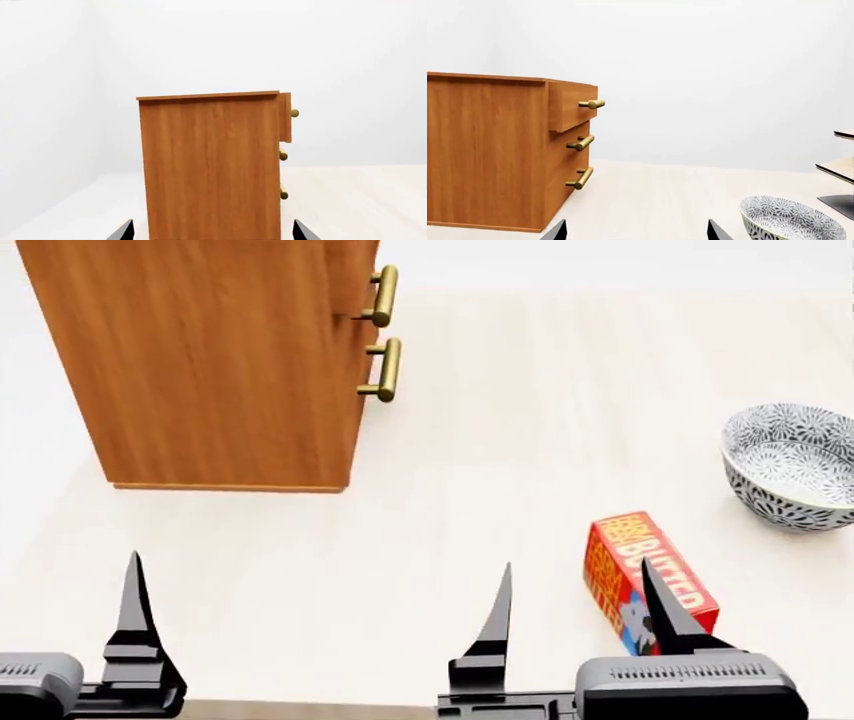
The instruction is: Close the top drawer of the cabinet and put the bowl on top of it.
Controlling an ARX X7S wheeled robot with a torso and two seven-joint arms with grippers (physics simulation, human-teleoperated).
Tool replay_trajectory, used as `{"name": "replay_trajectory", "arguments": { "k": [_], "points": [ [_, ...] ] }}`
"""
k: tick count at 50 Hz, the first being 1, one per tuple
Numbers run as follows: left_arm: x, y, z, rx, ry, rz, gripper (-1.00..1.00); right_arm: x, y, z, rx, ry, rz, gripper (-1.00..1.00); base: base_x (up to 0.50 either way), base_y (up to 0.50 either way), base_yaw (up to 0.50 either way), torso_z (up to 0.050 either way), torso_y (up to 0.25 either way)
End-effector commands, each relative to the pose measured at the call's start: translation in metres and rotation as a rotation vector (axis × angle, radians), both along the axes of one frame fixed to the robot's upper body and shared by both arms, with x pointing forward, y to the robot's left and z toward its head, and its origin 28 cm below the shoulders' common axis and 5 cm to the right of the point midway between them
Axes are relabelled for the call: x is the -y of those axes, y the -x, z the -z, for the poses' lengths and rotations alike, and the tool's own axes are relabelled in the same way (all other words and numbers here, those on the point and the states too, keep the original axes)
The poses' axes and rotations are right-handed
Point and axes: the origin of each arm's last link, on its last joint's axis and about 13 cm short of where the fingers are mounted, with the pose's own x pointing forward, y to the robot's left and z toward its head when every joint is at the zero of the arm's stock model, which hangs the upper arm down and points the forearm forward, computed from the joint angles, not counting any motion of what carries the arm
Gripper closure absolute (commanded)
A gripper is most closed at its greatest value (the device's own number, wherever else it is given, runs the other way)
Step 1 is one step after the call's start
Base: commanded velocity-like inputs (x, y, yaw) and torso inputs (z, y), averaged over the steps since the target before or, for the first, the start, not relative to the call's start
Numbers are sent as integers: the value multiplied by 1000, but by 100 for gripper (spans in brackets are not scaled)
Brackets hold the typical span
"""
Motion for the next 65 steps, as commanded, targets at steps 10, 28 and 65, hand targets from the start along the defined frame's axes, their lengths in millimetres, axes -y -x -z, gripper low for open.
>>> {"name": "replay_trajectory", "arguments": {
  "k": [10, 28, 65],
  "points": [
    [1, 1, 1, -2, -2, 2, -100, 0, 0, 3, -9, 14, -1, -100, 0, -172, 0, 0, 0],
    [2, 0, 2, -1, -6, 7, -100, -1, 2, 4, 3, 23, -34, -100, 258, 0, 0, 0, 0],
    [0, 4, -2, 10, 1, 5, -100, -1, 4, 1, 8, 29, -34, -100, 500, 0, 0, 0, 0]
  ]
}}
